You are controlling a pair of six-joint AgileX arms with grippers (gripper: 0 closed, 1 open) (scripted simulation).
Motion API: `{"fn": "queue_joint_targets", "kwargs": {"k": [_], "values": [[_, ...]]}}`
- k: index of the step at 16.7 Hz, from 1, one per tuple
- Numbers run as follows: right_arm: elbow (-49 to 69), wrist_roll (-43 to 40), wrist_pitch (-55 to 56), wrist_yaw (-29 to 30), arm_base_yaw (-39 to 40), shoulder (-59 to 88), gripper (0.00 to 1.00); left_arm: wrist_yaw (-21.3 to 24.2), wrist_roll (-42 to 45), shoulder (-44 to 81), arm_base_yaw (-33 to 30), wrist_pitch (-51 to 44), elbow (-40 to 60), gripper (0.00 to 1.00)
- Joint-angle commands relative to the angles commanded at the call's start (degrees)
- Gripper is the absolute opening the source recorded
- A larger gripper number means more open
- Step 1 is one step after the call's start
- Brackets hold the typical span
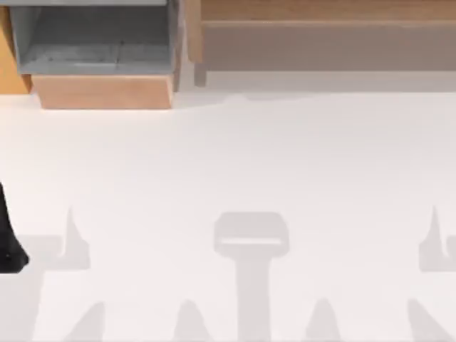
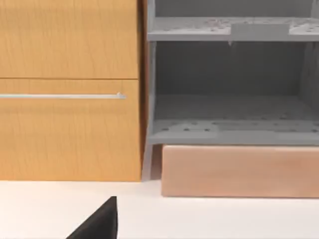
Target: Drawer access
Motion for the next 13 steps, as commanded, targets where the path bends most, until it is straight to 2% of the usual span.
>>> {"fn": "queue_joint_targets", "kwargs": {"k": [3,5,8,13], "values": [[0.00,0.00,0.00,0.00,0.00,0.00,1.00,-0.58,0.06,0.75,-0.49,0.68,0.46,1.00],[0.00,0.00,0.00,0.00,0.00,0.00,1.00,-2.74,0.22,3.83,-2.45,3.24,2.17,1.00],[0.00,0.00,0.00,0.00,0.00,0.00,1.00,-8.07,0.43,13.10,-7.71,9.62,6.36,1.00],[0.00,0.00,0.00,0.00,0.00,0.00,1.00,-19.42,0.61,36.58,-19.67,23.37,15.29,1.00]]}}
